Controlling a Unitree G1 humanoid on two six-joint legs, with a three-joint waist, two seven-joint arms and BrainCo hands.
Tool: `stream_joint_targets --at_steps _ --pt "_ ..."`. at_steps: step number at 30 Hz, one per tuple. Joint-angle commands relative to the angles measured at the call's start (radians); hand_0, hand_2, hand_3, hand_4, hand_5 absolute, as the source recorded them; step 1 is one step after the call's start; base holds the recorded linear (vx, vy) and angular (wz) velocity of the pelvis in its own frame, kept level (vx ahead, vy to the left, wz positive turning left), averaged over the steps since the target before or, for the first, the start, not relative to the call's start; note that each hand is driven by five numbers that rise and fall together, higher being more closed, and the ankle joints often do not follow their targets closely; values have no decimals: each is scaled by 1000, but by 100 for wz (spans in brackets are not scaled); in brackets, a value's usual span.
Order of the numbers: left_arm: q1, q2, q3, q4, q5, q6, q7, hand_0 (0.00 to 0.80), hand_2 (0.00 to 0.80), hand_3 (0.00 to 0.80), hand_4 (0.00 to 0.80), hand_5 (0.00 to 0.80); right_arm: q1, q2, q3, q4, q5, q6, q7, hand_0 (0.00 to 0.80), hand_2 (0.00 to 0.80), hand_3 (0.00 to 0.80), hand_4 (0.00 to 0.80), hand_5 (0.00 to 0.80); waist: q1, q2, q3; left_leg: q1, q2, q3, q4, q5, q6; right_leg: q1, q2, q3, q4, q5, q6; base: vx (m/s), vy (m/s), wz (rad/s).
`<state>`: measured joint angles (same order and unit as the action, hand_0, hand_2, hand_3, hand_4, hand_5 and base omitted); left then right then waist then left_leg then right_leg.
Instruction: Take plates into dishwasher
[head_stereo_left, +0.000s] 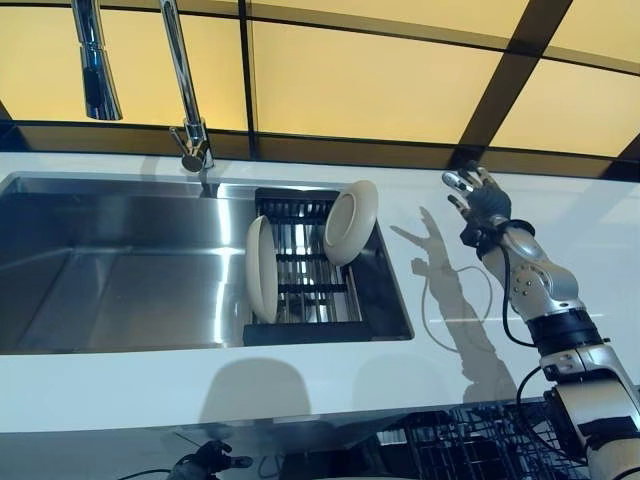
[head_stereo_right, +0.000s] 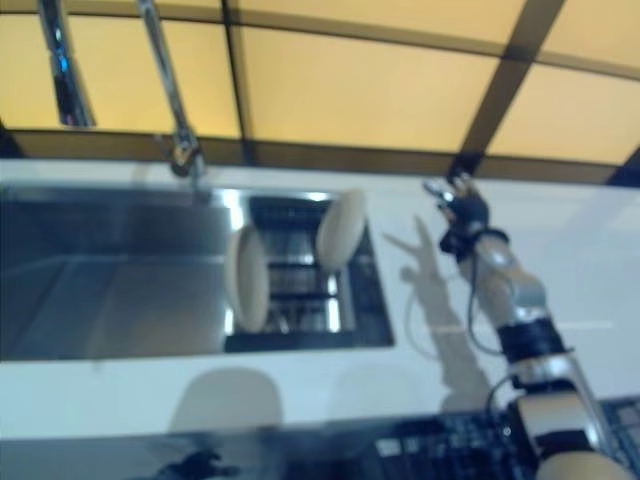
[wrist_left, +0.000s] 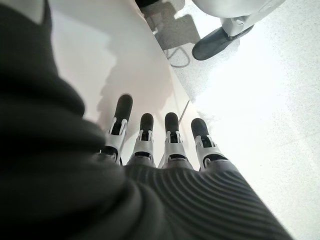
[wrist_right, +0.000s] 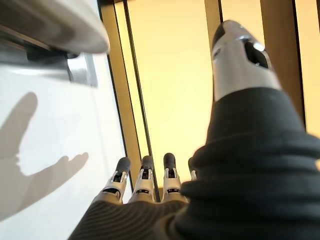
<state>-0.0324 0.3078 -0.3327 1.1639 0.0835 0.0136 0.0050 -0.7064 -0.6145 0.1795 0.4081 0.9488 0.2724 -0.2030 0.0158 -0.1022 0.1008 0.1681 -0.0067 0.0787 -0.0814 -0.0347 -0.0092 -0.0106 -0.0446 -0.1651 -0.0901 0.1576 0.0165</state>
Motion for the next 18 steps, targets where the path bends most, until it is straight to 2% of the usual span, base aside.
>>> stream_joint_targets --at_steps 1,7,18 --pt "-63 7 -78 47 -16 -27 9 0 0 0 0 0 -153 -46 30 76 35 10 43 0 0 0 0 0 37 13 -40 -61 -31 16 -1 17 -4 66 4 -16 5 -90 58 34 -20 3" --pt "-66 3 -90 49 -19 -26 6 0 0 0 0 0 -197 -34 66 100 21 17 55 0 0 0 0 0 44 12 -35 -63 -29 19 1 20 -10 81 8 -21 3 -99 53 18 -4 2" --pt "-63 -5 -97 46 -18 -24 14 0 0 0 0 0 -215 -29 82 45 -14 33 3 0 0 0 0 0 51 7 -28 -62 -31 22 5 17 -10 99 9 -33 3 -113 51 4 3 0"
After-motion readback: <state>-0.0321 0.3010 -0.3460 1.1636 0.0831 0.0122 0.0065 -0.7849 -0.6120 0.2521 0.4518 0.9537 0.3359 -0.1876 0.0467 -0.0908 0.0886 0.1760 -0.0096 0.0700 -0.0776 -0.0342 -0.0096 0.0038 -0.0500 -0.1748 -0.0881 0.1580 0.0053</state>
